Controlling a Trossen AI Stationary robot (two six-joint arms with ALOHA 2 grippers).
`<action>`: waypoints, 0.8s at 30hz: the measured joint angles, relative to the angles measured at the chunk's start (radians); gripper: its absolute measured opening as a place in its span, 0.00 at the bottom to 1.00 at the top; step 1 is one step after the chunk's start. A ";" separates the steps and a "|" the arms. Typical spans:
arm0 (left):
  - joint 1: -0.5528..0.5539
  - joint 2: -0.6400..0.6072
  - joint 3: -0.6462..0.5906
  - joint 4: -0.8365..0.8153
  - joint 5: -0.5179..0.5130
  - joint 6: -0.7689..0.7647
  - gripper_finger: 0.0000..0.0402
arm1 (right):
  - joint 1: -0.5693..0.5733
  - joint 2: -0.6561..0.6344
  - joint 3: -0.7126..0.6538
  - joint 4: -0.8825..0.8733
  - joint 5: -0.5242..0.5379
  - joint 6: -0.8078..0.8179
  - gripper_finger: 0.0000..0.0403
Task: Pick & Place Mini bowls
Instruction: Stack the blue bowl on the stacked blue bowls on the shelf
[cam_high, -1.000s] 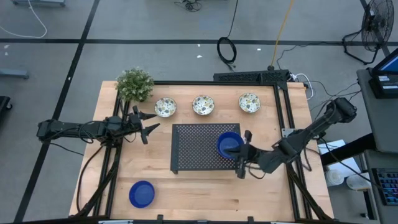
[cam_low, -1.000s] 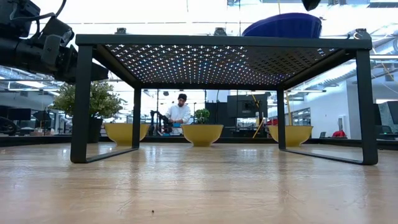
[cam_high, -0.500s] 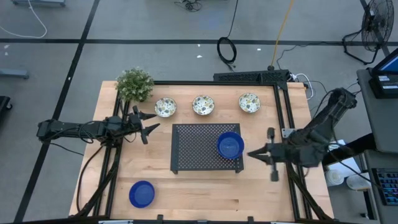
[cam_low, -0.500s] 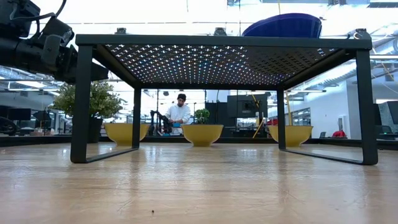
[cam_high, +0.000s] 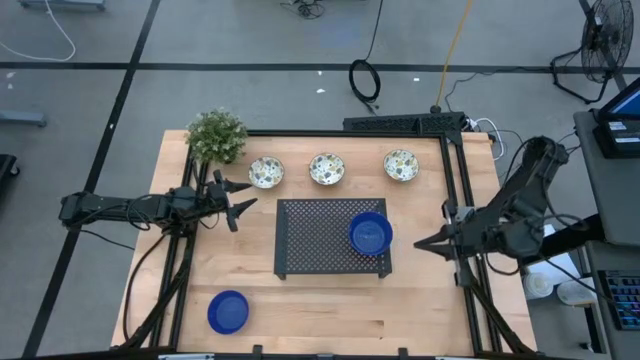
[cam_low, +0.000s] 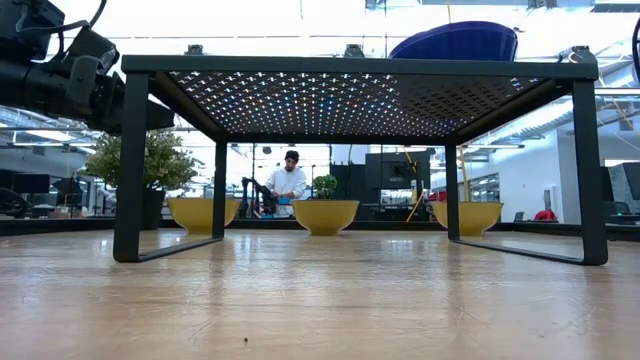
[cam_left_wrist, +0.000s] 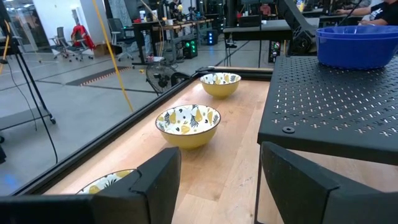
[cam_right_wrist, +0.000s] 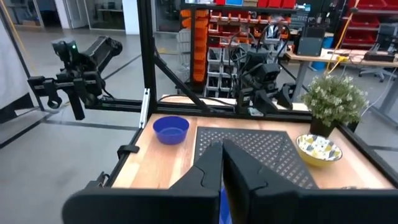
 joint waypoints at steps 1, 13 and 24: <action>0.000 0.000 0.000 0.000 0.000 0.000 0.57 | 0.000 0.000 -0.015 0.010 0.000 0.007 0.00; 0.000 0.000 0.000 0.000 0.000 0.000 0.57 | 0.000 0.001 -0.327 0.525 -0.003 -0.135 0.00; 0.000 0.000 0.000 0.000 0.000 0.000 0.57 | -0.002 0.000 -0.475 0.985 -0.028 -0.497 0.00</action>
